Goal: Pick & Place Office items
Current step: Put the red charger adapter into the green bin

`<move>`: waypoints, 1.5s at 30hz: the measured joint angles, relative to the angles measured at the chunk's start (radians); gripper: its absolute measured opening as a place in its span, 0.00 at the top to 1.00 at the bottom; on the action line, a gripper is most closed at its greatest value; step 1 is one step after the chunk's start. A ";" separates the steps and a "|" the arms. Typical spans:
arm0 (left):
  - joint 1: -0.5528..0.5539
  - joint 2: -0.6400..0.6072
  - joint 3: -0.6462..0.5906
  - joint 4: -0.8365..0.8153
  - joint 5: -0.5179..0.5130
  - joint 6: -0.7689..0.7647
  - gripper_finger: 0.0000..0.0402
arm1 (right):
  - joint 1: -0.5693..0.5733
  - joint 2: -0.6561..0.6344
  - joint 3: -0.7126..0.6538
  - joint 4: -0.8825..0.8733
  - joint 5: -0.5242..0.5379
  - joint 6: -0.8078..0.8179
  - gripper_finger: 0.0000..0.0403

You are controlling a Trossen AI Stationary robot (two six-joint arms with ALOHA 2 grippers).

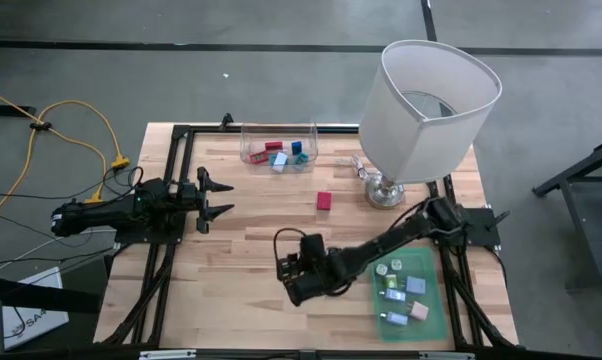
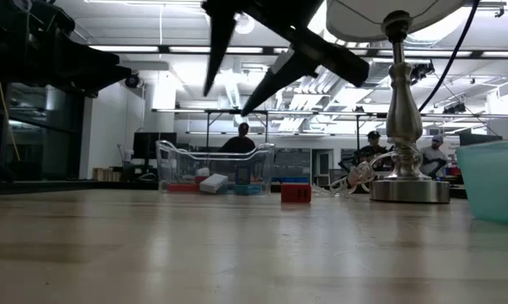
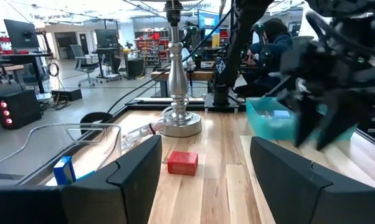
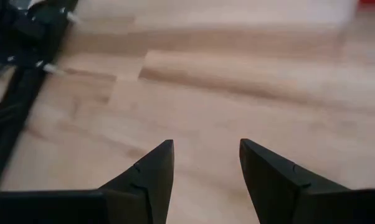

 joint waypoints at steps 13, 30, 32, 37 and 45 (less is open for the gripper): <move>0.000 0.001 0.000 0.009 0.000 0.000 0.41 | 0.098 0.088 0.000 0.104 0.073 0.131 0.58; 0.000 0.005 0.000 0.015 0.000 0.000 0.41 | -0.082 0.087 0.000 -0.208 -0.020 0.140 0.58; 0.000 0.005 0.000 0.014 0.000 0.000 0.41 | -0.103 0.087 0.000 -0.218 -0.020 0.118 0.58; 0.000 0.005 0.000 0.014 0.000 0.000 0.41 | -0.142 0.087 0.000 -0.254 -0.037 0.091 0.58; 0.000 0.005 0.000 0.014 0.000 0.000 0.41 | -0.155 0.086 0.000 -0.348 -0.067 0.120 0.58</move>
